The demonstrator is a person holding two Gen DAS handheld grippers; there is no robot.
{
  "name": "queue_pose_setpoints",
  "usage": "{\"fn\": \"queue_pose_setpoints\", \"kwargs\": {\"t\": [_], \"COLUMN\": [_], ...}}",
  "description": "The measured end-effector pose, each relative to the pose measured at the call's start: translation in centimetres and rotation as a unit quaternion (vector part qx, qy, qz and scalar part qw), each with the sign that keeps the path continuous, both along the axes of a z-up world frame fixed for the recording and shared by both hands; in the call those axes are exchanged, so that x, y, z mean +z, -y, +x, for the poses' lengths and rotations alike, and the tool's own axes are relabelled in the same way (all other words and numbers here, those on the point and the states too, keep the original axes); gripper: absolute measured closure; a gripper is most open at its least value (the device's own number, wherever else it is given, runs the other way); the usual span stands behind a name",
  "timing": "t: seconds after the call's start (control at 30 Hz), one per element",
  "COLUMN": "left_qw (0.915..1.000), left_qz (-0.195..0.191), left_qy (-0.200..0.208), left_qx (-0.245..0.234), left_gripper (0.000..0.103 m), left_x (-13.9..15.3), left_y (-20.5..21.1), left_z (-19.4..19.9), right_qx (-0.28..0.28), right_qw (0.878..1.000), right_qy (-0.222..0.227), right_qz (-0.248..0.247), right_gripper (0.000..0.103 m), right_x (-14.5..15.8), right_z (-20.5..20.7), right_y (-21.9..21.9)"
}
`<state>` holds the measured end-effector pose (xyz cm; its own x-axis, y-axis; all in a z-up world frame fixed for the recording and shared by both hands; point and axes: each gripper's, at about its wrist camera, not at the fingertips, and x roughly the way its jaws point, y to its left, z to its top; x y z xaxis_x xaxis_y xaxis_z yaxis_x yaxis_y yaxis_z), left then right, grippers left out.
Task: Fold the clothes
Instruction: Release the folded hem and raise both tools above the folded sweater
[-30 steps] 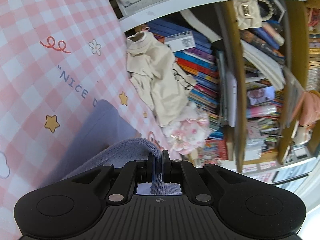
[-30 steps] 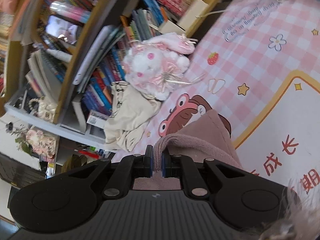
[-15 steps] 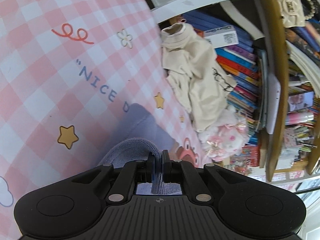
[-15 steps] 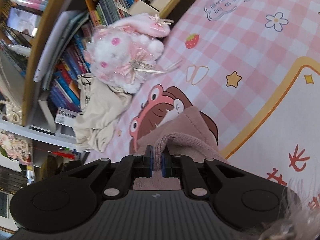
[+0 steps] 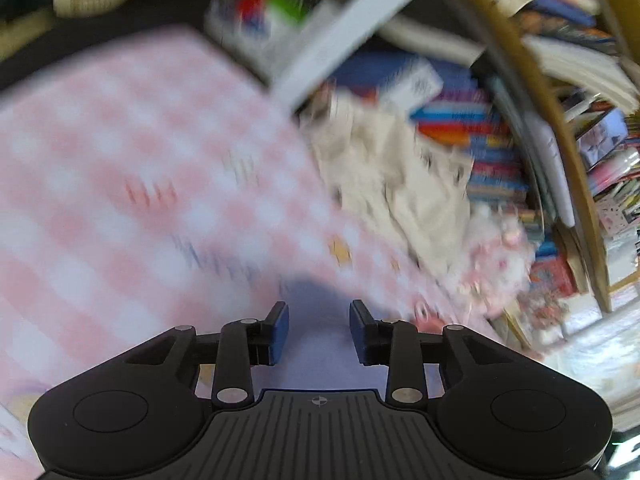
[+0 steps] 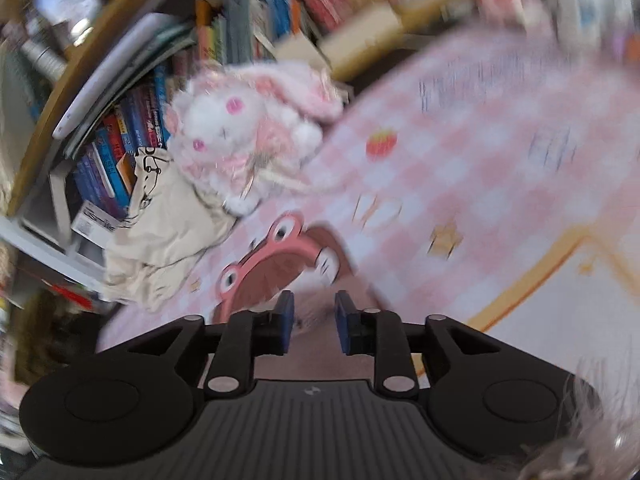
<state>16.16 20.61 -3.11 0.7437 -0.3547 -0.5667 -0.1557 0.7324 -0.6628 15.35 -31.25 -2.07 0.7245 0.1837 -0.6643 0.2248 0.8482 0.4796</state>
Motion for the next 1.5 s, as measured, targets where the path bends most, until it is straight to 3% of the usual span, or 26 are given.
{"fn": "queue_pose_setpoints", "kwargs": {"t": [0.1,0.2,0.3,0.4,0.47,0.5,0.53,0.57,0.6,0.67,0.77,0.87,1.03,1.13,1.33,1.5], "left_qw": [0.9996,0.9936,0.976,0.9623,0.958,0.9583,0.9592,0.96,0.9629,0.9733,0.9853,0.9831,0.9776,0.9807,0.9841,0.9865], "left_qz": [0.007,0.086,0.175,0.219,0.236,0.236,0.23,0.224,0.212,0.173,0.134,0.151,0.179,0.168,0.156,0.127], "left_qy": [0.028,0.012,0.016,0.031,0.033,0.034,0.035,0.037,0.038,0.035,0.009,-0.034,-0.041,-0.029,0.027,0.036], "left_qx": [-0.008,-0.073,-0.129,-0.159,-0.159,-0.158,-0.16,-0.164,-0.163,-0.146,-0.106,-0.099,-0.104,-0.095,-0.081,-0.098], "left_gripper": [0.069,0.068,0.068,0.065,0.065,0.067,0.07,0.093,0.102,0.101,0.101,0.101,0.094,0.09,0.089,0.089], "left_x": [0.9,1.1,1.0,0.6,0.2,0.1,0.0,-0.1,-0.1,-0.1,-1.3,-3.0,-3.1,-1.6,1.9,1.2], "left_y": [-0.6,1.6,5.0,7.3,8.0,8.1,8.0,7.9,7.6,6.6,5.1,5.3,5.9,5.2,4.9,7.9], "left_z": [-0.7,0.2,1.3,2.3,3.2,3.5,3.8,4.0,4.2,4.1,4.7,5.6,6.0,5.0,-1.3,-4.9], "right_qx": [0.062,0.134,0.16,0.156,0.157,0.155,0.153,0.151,0.146,0.137,0.116,0.12,0.134,0.113,0.121,0.149], "right_qw": [0.99,0.968,0.96,0.962,0.962,0.965,0.969,0.972,0.976,0.984,0.984,0.981,0.974,0.978,0.98,0.98], "right_qy": [0.027,0.039,0.033,0.023,0.013,0.004,-0.005,-0.015,-0.009,0.009,-0.032,-0.06,-0.033,-0.02,0.002,-0.015], "right_qz": [-0.121,-0.206,-0.226,-0.222,-0.222,-0.21,-0.196,-0.182,-0.162,-0.117,-0.129,-0.139,-0.18,-0.175,-0.157,-0.135], "right_gripper": [0.064,0.06,0.06,0.063,0.078,0.097,0.097,0.097,0.097,0.097,0.098,0.097,0.094,0.078,0.078,0.073], "right_x": [0.9,0.7,-0.4,-1.4,-2.0,-2.0,-1.9,-1.9,-1.5,-0.6,-1.6,-3.7,-4.0,-3.1,-1.0,-2.0], "right_z": [-0.5,-0.4,0.6,2.1,3.0,3.2,3.4,3.6,3.3,2.6,3.6,4.7,4.6,3.6,-0.8,-3.7], "right_y": [-1.6,-3.8,-5.0,-5.4,-5.5,-5.3,-5.1,-4.8,-4.2,-2.9,-2.2,-2.8,-3.7,-2.7,-1.3,-2.0]}}
